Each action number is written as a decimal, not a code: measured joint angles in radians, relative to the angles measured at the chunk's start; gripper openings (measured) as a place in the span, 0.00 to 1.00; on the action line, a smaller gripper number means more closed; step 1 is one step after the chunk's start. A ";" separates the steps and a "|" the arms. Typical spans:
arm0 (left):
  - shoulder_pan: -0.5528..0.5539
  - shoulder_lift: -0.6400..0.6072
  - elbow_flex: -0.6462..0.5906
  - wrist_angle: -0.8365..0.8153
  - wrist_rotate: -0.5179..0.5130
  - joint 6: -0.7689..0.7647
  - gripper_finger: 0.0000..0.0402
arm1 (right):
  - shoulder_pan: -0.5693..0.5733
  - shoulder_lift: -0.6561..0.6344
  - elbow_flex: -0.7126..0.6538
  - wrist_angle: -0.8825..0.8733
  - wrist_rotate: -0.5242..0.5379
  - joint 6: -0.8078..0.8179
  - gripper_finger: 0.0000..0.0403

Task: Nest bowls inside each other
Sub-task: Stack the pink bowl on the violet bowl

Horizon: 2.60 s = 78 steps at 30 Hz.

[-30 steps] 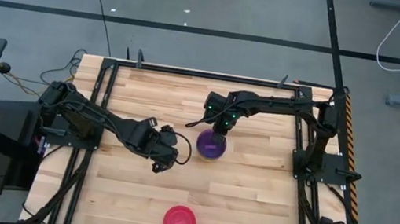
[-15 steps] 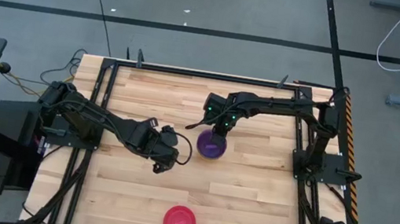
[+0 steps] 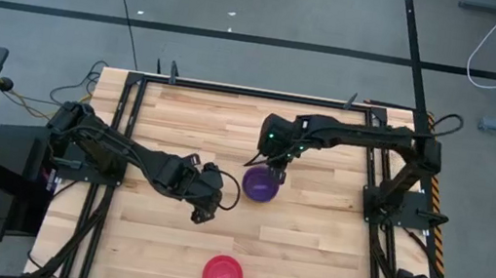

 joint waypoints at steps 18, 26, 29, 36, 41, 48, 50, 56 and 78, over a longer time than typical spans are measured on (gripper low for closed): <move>-0.118 0.164 0.000 0.302 0.281 0.013 0.13 | 0.126 -0.136 0.000 -0.212 0.137 0.132 0.23; -0.144 0.217 0.000 0.374 0.328 -0.033 0.11 | 0.284 -0.136 -0.010 -0.210 0.171 0.195 0.23; -0.151 0.221 -0.001 0.434 0.357 -0.027 0.11 | 0.327 -0.138 -0.044 -0.211 0.206 0.212 0.23; -0.180 0.225 0.000 0.469 0.375 -0.014 0.10 | 0.360 -0.237 -0.226 -0.145 0.217 0.270 0.23; -0.185 0.227 0.000 0.476 0.366 -0.024 0.10 | 0.356 -0.395 -0.382 -0.058 0.218 0.330 0.23; -0.182 0.278 -0.001 0.471 0.373 -0.064 0.12 | 0.357 -0.575 -0.526 -0.029 0.219 0.429 0.23; -0.182 0.288 -0.001 0.480 0.384 -0.066 0.13 | 0.357 -0.604 -0.553 -0.025 0.219 0.448 0.23; -0.182 0.288 -0.001 0.514 0.390 -0.066 0.13 | 0.357 -0.630 -0.597 -0.011 0.219 0.457 0.23; -0.187 0.347 0.001 0.506 0.418 -0.122 0.12 | 0.357 -0.624 -0.603 0.032 0.219 0.449 0.23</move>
